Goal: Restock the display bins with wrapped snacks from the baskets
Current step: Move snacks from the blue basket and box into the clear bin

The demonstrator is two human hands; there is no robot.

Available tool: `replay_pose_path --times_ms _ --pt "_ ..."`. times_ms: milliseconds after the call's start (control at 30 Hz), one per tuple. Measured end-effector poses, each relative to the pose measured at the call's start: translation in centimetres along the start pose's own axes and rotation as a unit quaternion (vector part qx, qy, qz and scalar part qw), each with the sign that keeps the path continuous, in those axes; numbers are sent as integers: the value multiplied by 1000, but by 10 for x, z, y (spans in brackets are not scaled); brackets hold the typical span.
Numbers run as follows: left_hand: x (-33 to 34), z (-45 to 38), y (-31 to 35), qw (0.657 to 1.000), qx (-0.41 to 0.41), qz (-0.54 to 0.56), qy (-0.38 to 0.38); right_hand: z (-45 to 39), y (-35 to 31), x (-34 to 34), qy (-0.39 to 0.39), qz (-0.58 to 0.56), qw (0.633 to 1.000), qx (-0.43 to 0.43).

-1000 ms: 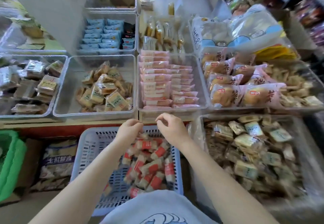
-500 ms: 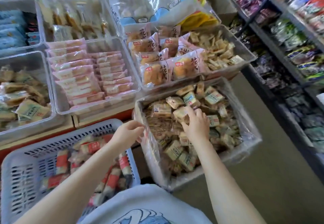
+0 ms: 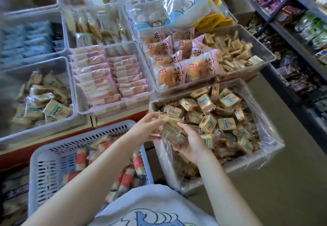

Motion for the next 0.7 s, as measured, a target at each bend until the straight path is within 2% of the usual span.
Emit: replay_pose_path --times_ms 100,200,267,333,467,567,633,700 --pt "-5 -4 0 1000 12 21 -6 2 -1 -4 -7 -22 1000 18" --pt "-11 -7 0 995 24 88 43 2 -3 -15 -13 -126 992 11" --pt "-17 -6 -1 991 25 112 62 0 -5 -22 41 -234 971 -19" --pt "-22 -5 -3 991 24 112 66 -7 -6 -35 117 -264 955 -70" --pt "-24 -2 -9 992 15 110 68 -12 -2 -45 219 -107 963 -111" --pt "-25 0 -13 991 10 105 76 0 1 -44 338 15 932 -130" --pt "-24 3 -13 994 18 84 73 8 -1 -37 327 54 930 -159" --pt "-22 9 -10 995 32 73 53 12 -4 -15 212 98 959 -158"
Point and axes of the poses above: each hand's wrist, its own z-axis away from the middle knuckle, its own x-axis out of the palm, y = z × x, the point moved 3 cm from there along -z, towards the middle knuckle, and after that the axes turned 1 degree about x, right-handed, at the moved point
